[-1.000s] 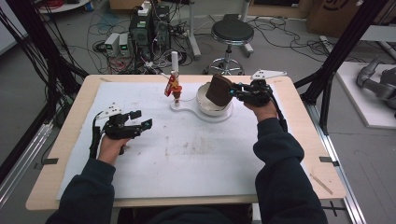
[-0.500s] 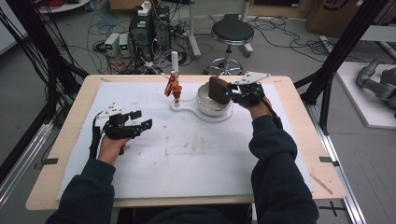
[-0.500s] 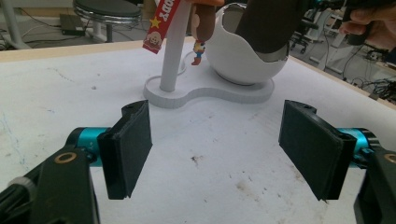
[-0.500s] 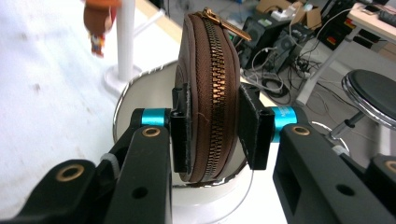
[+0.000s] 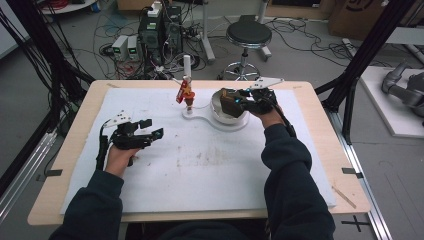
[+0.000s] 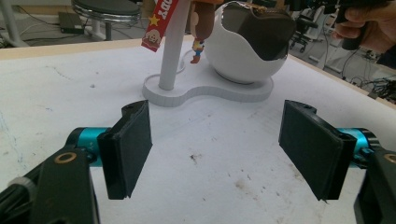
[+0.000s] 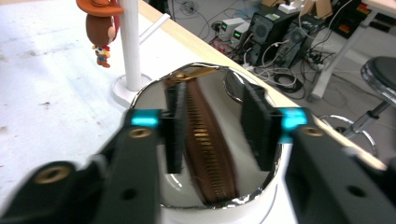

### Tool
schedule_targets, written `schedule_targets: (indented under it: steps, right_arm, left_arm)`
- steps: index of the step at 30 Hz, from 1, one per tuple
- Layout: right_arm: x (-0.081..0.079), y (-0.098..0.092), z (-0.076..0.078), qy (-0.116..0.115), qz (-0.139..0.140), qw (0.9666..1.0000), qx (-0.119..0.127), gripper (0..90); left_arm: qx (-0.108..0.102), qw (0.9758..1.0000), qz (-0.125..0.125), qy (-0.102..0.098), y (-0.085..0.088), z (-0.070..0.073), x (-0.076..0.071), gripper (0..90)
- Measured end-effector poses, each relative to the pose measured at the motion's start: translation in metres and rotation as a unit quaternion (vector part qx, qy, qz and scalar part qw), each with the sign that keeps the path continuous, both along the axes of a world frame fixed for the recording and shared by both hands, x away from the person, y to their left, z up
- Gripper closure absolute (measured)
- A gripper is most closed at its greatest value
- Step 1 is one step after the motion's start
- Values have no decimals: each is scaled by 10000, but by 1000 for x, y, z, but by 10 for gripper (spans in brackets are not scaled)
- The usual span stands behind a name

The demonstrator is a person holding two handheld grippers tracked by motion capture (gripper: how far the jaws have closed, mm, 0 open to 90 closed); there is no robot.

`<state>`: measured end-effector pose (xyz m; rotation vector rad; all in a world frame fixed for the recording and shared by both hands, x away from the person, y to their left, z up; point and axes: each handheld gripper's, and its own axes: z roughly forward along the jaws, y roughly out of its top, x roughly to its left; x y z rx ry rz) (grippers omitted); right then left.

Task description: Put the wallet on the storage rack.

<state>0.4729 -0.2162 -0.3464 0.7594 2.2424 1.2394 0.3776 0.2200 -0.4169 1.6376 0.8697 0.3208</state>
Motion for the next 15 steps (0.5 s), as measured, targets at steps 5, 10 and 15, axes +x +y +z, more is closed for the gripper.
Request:
schedule_targets:
  steps: [5,10,15]
  right_arm:
    - [-1,3,-10,484,429,9979,28,758]
    - [1,11,-16,482,374,9980,-137,728]
    - [-3,8,-10,373,273,9989,1,616]
  left_arm:
    - [26,10000,-6,8,-1,0,0,255]
    - [32,10000,-8,13,0,0,0,255]
    - [9,10000,-6,11,0,0,0,254]
